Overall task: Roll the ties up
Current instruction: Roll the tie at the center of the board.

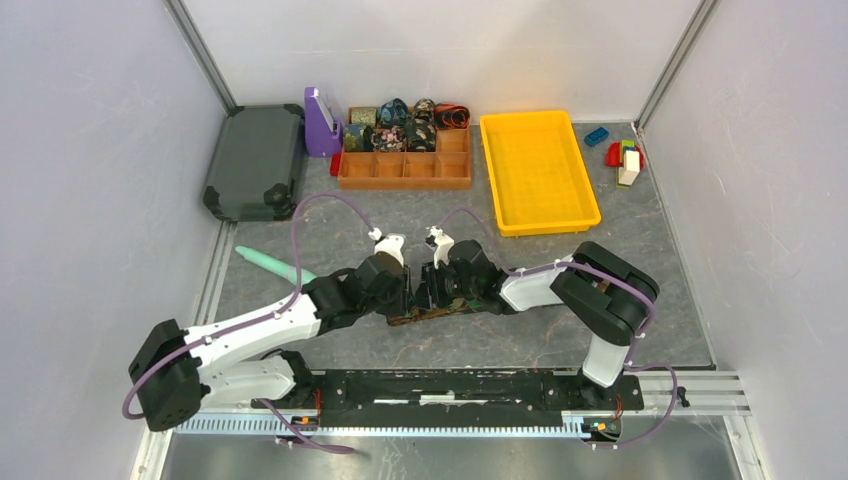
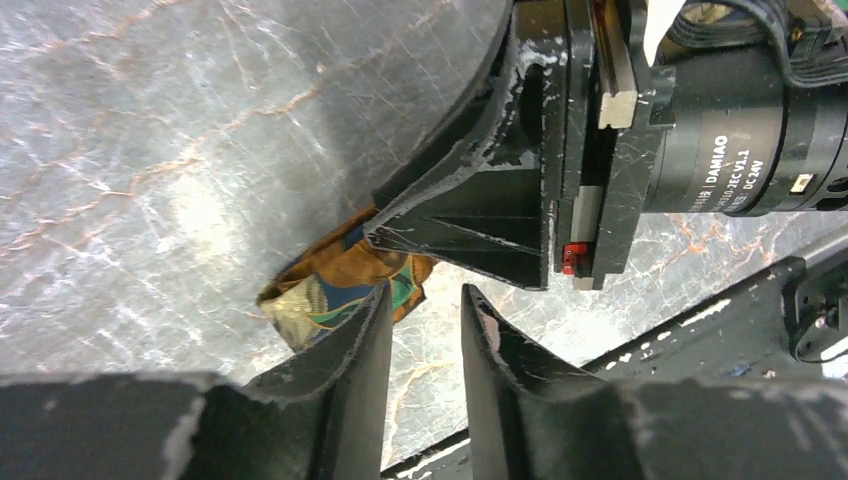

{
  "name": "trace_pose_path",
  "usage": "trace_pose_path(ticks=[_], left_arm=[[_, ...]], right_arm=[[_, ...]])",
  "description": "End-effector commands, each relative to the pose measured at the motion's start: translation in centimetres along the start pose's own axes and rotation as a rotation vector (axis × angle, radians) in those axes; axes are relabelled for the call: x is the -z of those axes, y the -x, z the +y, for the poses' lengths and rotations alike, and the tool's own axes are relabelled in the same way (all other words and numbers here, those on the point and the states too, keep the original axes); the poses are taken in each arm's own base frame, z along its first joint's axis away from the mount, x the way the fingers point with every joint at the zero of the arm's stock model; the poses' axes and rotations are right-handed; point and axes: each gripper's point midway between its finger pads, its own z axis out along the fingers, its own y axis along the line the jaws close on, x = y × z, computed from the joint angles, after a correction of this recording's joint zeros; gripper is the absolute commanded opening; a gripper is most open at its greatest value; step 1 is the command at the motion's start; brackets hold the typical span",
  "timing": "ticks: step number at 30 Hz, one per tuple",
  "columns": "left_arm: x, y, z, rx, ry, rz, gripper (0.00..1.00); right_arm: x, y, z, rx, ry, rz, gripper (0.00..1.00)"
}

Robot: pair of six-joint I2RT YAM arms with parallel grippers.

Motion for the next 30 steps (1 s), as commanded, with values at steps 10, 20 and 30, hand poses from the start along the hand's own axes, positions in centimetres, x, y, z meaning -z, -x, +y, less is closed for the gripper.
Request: trace_pose_path(ticks=[10, 20, 30], left_arm=[[-1.9, -2.0, 3.7, 0.049, 0.15, 0.014, 0.21], [-2.8, -3.7, 4.4, 0.061, 0.157, 0.043, 0.2], [-3.2, -4.0, 4.7, 0.064, 0.162, 0.044, 0.2]], right_arm=[[-0.1, 0.2, -0.1, 0.017, -0.01, -0.02, 0.28], [0.0, 1.0, 0.3, 0.039, -0.01, -0.037, 0.28], [1.8, 4.3, 3.0, 0.122, -0.002, -0.096, 0.42]])
